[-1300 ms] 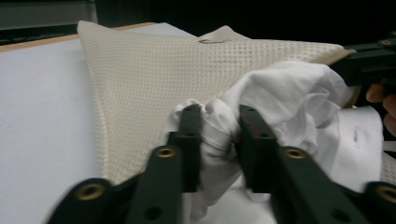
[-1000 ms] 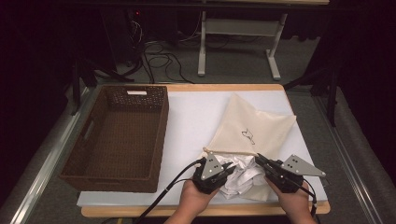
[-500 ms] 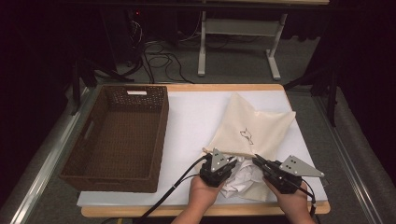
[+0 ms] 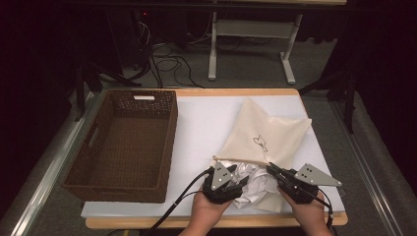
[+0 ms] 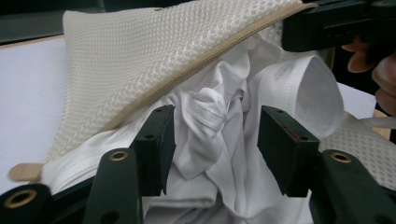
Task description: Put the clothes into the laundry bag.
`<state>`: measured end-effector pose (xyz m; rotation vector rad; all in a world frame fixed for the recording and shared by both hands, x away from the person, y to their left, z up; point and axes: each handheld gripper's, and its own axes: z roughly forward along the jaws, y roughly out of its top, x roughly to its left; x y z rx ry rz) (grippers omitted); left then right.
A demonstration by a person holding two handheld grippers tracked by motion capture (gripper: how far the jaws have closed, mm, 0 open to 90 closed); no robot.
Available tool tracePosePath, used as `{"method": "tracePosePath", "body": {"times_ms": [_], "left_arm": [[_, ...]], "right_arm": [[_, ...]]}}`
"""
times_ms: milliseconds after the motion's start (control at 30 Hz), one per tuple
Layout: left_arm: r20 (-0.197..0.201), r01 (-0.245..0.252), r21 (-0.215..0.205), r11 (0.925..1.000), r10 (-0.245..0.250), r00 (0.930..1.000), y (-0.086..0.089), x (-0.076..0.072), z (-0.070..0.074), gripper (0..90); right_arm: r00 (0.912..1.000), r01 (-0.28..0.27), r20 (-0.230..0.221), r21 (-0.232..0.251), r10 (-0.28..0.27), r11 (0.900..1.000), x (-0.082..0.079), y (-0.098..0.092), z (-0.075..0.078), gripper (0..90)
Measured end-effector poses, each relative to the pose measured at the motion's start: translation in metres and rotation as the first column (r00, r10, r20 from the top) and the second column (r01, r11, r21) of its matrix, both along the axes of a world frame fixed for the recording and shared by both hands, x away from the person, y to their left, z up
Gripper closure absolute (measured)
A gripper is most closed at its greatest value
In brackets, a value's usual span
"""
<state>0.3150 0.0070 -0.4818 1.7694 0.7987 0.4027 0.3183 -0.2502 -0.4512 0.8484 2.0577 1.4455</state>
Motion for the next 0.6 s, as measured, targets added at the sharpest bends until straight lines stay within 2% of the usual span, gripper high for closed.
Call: {"method": "tracePosePath", "body": {"times_ms": [67, 167, 233, 300, 333, 367, 400, 433, 467, 500, 600], "left_arm": [[-0.01, 0.006, -0.033, 0.9994, -0.007, 0.9999, 0.006, -0.004, 0.002, 46.2], [0.0, 0.027, -0.039, 0.9989, -0.028, 0.9996, 0.007, -0.011, 0.003, 34.4], [0.004, 0.047, -0.007, 0.9989, -0.047, 0.9989, 0.003, -0.016, -0.002, 31.7], [0.001, 0.059, 0.038, 0.9975, -0.059, 0.9982, -0.002, -0.018, -0.01, 33.1], [-0.003, 0.059, 0.053, 0.9969, -0.059, 0.9983, -0.004, -0.017, -0.014, 36.4], [-0.022, 0.057, 0.053, 0.9969, -0.056, 0.9982, -0.005, -0.014, -0.021, 51.0], [-0.022, 0.057, 0.053, 0.9969, -0.056, 0.9982, -0.005, -0.014, -0.021, 61.5], [-0.024, 0.054, 0.042, 0.9977, -0.053, 0.9983, -0.006, -0.013, -0.022, 61.5], [-0.011, 0.05, 0.029, 0.9983, -0.05, 0.9987, -0.008, -0.009, -0.022, 78.6], [-0.011, 0.05, 0.029, 0.9983, -0.05, 0.9987, -0.008, -0.009, -0.022, 85.7], [-0.004, 0.044, 0.031, 0.9985, -0.044, 0.999, -0.015, -0.001, -0.02, 88.0]], "right_arm": [[1.0, 0.0, 0.001, -0.001, 0.0, 1.0, 0.0, 0.0, 0.0, 89.3], [1.0, -0.005, 0.004, -0.005, 0.005, 1.0, 0.0, 0.0, 0.0, 89.3], [1.0, -0.003, 0.003, -0.006, 0.003, 1.0, 0.0, 0.001, 0.0, 89.3], [1.0, -0.004, 0.002, -0.004, 0.004, 1.0, 0.0, 0.001, 0.0, 89.3], [1.0, -0.005, 0.003, -0.005, 0.005, 1.0, 0.0, 0.001, 0.0, 89.3], [1.0, -0.006, 0.001, -0.003, 0.006, 1.0, 0.0, 0.001, 0.0, 89.3], [1.0, -0.006, 0.001, -0.003, 0.006, 1.0, 0.0, 0.001, 0.0, 89.3], [1.0, -0.008, 0.002, -0.003, 0.008, 1.0, 0.0, 0.001, 0.0, 89.3], [1.0, -0.006, 0.003, -0.004, 0.006, 1.0, 0.0, 0.001, 0.0, 89.3], [1.0, -0.006, 0.003, -0.004, 0.006, 1.0, 0.0, 0.001, 0.0, 89.3], [1.0, -0.004, 0.003, -0.004, 0.004, 1.0, 0.0, 0.001, 0.0, 89.3]]}}
